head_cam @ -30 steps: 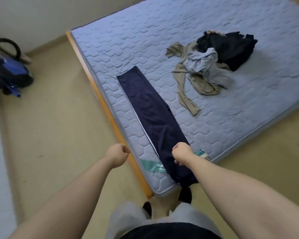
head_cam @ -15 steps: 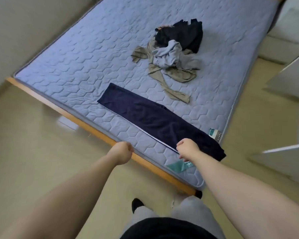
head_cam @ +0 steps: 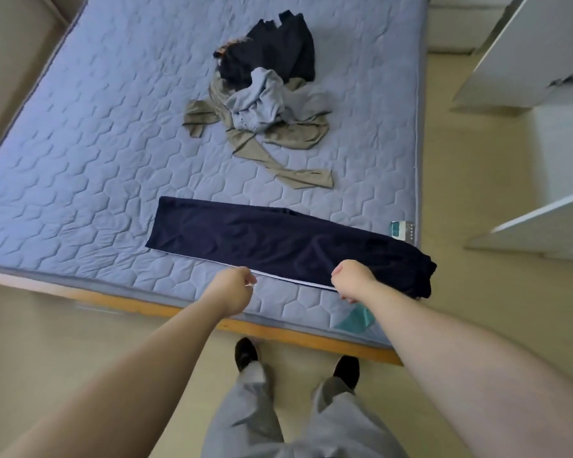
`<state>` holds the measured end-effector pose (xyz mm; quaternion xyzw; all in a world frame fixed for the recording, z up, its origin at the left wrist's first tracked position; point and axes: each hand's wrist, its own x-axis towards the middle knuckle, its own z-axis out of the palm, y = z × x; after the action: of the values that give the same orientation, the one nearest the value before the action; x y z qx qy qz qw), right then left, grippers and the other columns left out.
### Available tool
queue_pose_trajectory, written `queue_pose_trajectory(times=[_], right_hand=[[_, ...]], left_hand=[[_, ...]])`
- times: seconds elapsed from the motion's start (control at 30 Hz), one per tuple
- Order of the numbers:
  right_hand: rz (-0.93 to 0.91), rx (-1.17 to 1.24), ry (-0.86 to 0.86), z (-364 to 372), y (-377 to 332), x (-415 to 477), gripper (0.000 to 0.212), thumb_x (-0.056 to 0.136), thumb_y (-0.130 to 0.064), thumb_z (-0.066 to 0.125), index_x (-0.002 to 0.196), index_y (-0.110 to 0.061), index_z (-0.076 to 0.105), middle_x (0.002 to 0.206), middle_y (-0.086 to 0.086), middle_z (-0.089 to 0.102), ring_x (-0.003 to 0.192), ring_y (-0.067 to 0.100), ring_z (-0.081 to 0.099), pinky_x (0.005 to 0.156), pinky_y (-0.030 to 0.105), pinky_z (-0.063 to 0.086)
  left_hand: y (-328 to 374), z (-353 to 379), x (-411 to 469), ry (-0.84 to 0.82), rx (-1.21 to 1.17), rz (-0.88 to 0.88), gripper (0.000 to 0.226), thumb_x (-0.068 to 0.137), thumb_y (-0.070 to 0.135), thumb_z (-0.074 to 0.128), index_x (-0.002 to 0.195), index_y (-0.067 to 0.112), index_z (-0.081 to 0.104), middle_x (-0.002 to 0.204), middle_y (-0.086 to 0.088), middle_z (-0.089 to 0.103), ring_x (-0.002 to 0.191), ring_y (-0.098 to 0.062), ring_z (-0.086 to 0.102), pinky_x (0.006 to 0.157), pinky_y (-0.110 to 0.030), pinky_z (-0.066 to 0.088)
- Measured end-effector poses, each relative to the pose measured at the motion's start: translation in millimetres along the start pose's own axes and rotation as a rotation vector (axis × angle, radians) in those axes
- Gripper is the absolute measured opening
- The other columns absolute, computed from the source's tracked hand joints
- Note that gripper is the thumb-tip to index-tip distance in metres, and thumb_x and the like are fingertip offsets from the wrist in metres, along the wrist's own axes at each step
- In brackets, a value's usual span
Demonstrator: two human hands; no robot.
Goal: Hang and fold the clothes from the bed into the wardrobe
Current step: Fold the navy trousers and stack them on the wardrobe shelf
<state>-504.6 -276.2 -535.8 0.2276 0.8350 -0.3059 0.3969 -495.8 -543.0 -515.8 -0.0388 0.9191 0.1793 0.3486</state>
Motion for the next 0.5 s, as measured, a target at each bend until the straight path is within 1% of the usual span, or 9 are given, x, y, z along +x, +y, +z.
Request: queue_pose_trajectory(times=[0.1,0.17,0.23,0.3,0.37,0.43,0.5], right_hand=[[0.035,-0.026,0.031,9,-17,32,0.024,0.088,-0.009,0.049,0.096,-0.006,0.071,0.085,0.016,0.074,0.076,0.033,0.072,0.064,0.037,0.061],[0.065,-0.016,0.075,13,-27,55,0.025,0.085,-0.009,0.047,0.093,-0.008,0.071,0.086,0.013,0.073,0.078,0.032,0.071,0.068,0.037,0.063],[0.059,-0.002,0.121,18,-37,80,0.026,0.087,-0.010,0.046,0.095,-0.009,0.071,0.090,0.009,0.072,0.081,0.030,0.069,0.075,0.036,0.061],[0.040,-0.007,0.145,24,-42,113,0.025,0.091,-0.012,0.048,0.101,-0.012,0.070,0.100,0.006,0.072,0.091,0.028,0.067,0.083,0.036,0.058],[0.013,-0.023,0.171,32,-46,150,0.024,0.094,-0.016,0.050,0.109,-0.018,0.068,0.114,0.002,0.069,0.102,0.027,0.064,0.089,0.037,0.055],[-0.032,-0.043,0.204,41,-49,188,0.028,0.095,-0.019,0.052,0.121,-0.022,0.064,0.125,0.001,0.063,0.111,0.027,0.061,0.094,0.039,0.052],[-0.095,-0.086,0.262,48,-51,226,0.033,0.096,-0.020,0.052,0.128,-0.024,0.061,0.134,0.000,0.057,0.117,0.026,0.058,0.097,0.041,0.051]], left_hand=[[-1,-10,54,-0.065,0.037,0.077,0.027,0.099,0.019,0.053,0.123,0.020,0.064,0.129,-0.002,0.062,0.113,-0.023,0.060,0.092,-0.031,0.049],[1,-16,95,-0.102,0.049,0.135,0.030,0.097,0.017,0.054,0.126,0.019,0.064,0.131,-0.004,0.062,0.115,-0.025,0.060,0.098,-0.034,0.050],[4,-17,139,-0.115,0.057,0.176,0.034,0.097,0.018,0.054,0.131,0.018,0.063,0.134,-0.005,0.060,0.117,-0.026,0.060,0.101,-0.035,0.049],[8,-14,182,-0.112,0.076,0.215,0.037,0.099,0.020,0.054,0.136,0.019,0.060,0.140,-0.005,0.057,0.119,-0.027,0.059,0.102,-0.036,0.049],[13,-6,224,-0.098,0.092,0.266,0.042,0.099,0.021,0.055,0.141,0.019,0.056,0.147,-0.004,0.050,0.126,-0.026,0.055,0.105,-0.035,0.046],[16,6,260,-0.098,0.102,0.305,0.047,0.099,0.021,0.055,0.146,0.019,0.050,0.154,-0.003,0.042,0.133,-0.026,0.049,0.108,-0.034,0.040],[14,22,292,-0.101,0.112,0.313,0.052,0.100,0.023,0.055,0.150,0.018,0.044,0.158,-0.002,0.036,0.135,-0.025,0.047,0.108,-0.035,0.039]])
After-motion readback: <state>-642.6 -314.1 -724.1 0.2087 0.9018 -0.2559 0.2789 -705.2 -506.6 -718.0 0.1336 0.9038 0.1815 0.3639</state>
